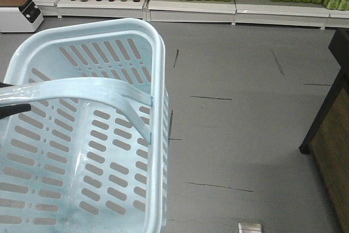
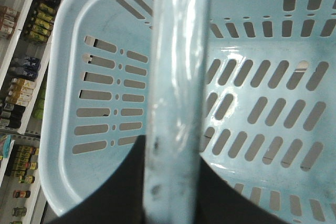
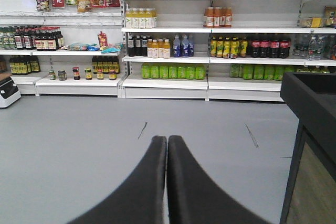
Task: Pick three apples into basket with both arms
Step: 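Drive the base across the floor holding the basket in the left gripper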
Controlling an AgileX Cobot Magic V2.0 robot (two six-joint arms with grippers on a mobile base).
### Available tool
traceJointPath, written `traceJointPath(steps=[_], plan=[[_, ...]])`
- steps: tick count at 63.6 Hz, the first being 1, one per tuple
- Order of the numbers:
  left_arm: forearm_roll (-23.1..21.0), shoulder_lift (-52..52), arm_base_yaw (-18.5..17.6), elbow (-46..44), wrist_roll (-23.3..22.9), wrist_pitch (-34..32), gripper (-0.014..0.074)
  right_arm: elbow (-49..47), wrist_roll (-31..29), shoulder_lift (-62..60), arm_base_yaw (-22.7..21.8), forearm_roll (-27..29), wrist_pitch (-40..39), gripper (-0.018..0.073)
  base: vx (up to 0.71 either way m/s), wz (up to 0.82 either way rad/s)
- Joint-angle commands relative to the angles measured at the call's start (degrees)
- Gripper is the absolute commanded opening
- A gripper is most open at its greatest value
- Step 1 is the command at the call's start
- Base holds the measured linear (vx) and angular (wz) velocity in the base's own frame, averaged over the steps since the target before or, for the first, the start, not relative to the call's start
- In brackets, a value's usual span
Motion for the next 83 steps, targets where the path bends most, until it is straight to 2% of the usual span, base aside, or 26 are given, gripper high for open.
traceJointPath(steps=[1, 83], plan=[[-1.4, -0.7, -0.1, -1.5, -0.8, -5.1, -0.0006, 0.8, -0.2, 0.1, -0.1, -0.5, -4.1, -0.0009, 0.04, 0.06], [-1.4, -0.7, -0.1, -1.5, -0.8, -5.1, -0.0006, 0.8, -0.2, 0.1, -0.1, -0.5, -4.1, -0.0009, 0.05, -0.01]])
